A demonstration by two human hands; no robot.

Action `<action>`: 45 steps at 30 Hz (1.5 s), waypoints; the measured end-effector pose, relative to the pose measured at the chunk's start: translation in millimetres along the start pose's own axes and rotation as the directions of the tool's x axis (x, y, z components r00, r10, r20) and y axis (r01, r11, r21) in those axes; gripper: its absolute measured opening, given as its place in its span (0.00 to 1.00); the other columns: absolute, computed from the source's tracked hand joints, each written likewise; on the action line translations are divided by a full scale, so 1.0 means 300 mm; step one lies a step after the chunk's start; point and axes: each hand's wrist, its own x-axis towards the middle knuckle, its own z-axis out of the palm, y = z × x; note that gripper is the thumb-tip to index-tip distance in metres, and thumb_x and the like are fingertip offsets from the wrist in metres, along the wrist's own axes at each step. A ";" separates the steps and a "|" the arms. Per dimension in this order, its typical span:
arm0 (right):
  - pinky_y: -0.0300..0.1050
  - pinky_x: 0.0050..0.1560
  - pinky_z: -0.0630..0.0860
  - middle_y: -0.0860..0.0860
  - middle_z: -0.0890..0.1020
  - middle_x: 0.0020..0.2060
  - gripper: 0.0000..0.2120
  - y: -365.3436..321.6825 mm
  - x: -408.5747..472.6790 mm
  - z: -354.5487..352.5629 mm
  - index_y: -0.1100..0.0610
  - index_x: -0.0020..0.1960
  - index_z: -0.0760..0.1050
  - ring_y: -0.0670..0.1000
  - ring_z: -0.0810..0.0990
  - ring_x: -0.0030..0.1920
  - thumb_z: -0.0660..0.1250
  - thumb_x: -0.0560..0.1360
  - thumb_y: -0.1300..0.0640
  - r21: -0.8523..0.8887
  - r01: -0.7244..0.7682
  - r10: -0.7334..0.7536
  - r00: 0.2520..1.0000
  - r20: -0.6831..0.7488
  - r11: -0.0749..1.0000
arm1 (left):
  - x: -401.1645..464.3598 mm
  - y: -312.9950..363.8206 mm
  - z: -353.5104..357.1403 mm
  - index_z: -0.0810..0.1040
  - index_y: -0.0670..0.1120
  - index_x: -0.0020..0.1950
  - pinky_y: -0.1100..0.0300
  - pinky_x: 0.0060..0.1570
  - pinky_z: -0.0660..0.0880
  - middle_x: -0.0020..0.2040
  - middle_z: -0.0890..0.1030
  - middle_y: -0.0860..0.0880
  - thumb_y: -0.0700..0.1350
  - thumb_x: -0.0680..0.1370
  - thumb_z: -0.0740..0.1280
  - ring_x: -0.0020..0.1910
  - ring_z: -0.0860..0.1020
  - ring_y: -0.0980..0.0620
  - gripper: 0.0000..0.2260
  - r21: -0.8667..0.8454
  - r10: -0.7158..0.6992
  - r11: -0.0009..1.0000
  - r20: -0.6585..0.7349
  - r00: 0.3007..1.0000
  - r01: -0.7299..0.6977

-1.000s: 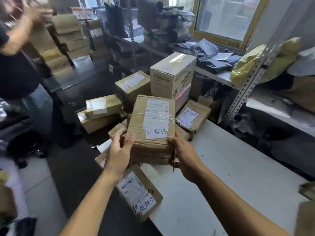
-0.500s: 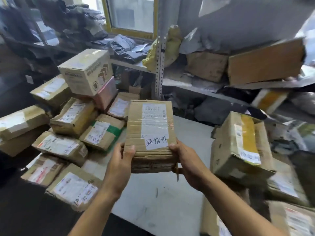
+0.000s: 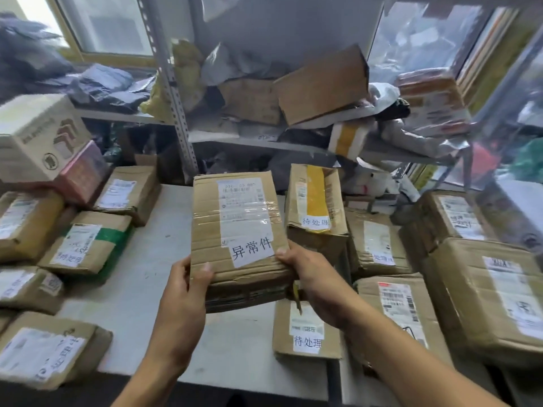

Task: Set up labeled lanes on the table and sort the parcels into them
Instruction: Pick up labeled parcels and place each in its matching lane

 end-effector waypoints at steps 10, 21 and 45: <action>0.34 0.44 0.78 0.46 0.84 0.58 0.23 0.000 -0.159 -0.165 0.48 0.69 0.76 0.43 0.83 0.53 0.62 0.76 0.45 0.071 0.093 -0.090 0.995 -0.040 0.993 | -0.097 0.093 0.160 0.75 0.57 0.60 0.58 0.46 0.73 0.53 0.83 0.59 0.67 0.68 0.62 0.49 0.81 0.61 0.25 0.043 0.060 0.997 0.068 0.996 -0.063; 0.32 0.37 0.77 0.44 0.86 0.47 0.15 0.035 -0.348 -0.412 0.49 0.55 0.82 0.39 0.83 0.42 0.60 0.77 0.45 0.083 0.132 -0.115 0.977 -0.177 0.988 | -0.189 0.115 0.421 0.75 0.59 0.58 0.60 0.45 0.73 0.52 0.83 0.60 0.67 0.69 0.63 0.49 0.81 0.61 0.22 0.058 0.063 0.995 0.201 0.977 -0.076; 0.34 0.43 0.78 0.50 0.86 0.53 0.22 0.077 -0.566 -0.638 0.55 0.62 0.79 0.47 0.85 0.52 0.62 0.74 0.44 0.166 0.077 0.000 0.906 -0.422 0.983 | -0.206 0.068 0.761 0.75 0.57 0.61 0.50 0.56 0.76 0.53 0.83 0.61 0.70 0.65 0.65 0.55 0.80 0.58 0.29 0.068 -0.039 0.998 0.443 0.896 0.010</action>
